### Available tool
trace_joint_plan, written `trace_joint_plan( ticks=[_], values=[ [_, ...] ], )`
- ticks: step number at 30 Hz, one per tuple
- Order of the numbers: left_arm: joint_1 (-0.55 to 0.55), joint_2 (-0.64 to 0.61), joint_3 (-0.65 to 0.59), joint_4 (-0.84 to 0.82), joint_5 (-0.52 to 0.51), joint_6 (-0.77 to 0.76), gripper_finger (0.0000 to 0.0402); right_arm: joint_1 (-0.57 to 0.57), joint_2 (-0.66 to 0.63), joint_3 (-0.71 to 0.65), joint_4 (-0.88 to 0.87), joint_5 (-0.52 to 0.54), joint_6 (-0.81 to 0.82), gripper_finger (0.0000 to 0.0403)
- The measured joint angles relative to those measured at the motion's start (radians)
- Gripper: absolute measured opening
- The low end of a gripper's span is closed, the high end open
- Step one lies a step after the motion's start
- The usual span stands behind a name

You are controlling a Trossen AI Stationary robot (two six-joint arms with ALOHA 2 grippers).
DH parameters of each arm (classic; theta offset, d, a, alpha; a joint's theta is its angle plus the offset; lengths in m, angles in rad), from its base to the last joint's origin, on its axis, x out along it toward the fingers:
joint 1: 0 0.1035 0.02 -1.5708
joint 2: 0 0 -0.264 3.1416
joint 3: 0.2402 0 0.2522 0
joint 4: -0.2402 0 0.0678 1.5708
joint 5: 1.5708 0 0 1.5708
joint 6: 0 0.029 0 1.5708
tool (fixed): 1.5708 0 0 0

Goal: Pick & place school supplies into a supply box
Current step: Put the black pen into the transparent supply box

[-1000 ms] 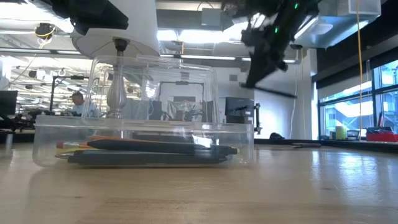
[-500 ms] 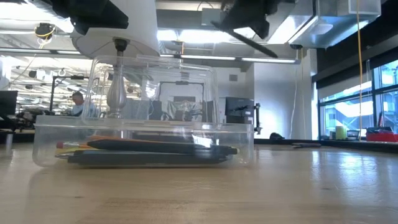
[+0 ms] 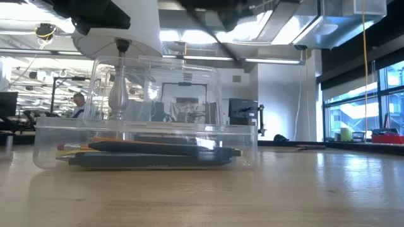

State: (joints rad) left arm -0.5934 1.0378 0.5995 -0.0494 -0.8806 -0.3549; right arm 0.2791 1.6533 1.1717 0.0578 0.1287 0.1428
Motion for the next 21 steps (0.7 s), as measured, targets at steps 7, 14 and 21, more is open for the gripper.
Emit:
trace_joint_plan(
  ticks=[7,14,21],
  values=[
    [0.0,0.0,0.0,0.0,0.0,0.0,0.0072,0.008,0.173,0.017,0.076,0.0,-0.047,0.0044],
    [0.0,0.0,0.0,0.0,0.0,0.0,0.0072,0.008,0.276,0.064,0.08,0.0,-0.042,0.0044],
    [0.0,0.0,0.0,-0.001,0.0,0.0,0.0072,0.007,0.326,0.08,0.078,0.0,-0.04,0.0044]
  ],
)
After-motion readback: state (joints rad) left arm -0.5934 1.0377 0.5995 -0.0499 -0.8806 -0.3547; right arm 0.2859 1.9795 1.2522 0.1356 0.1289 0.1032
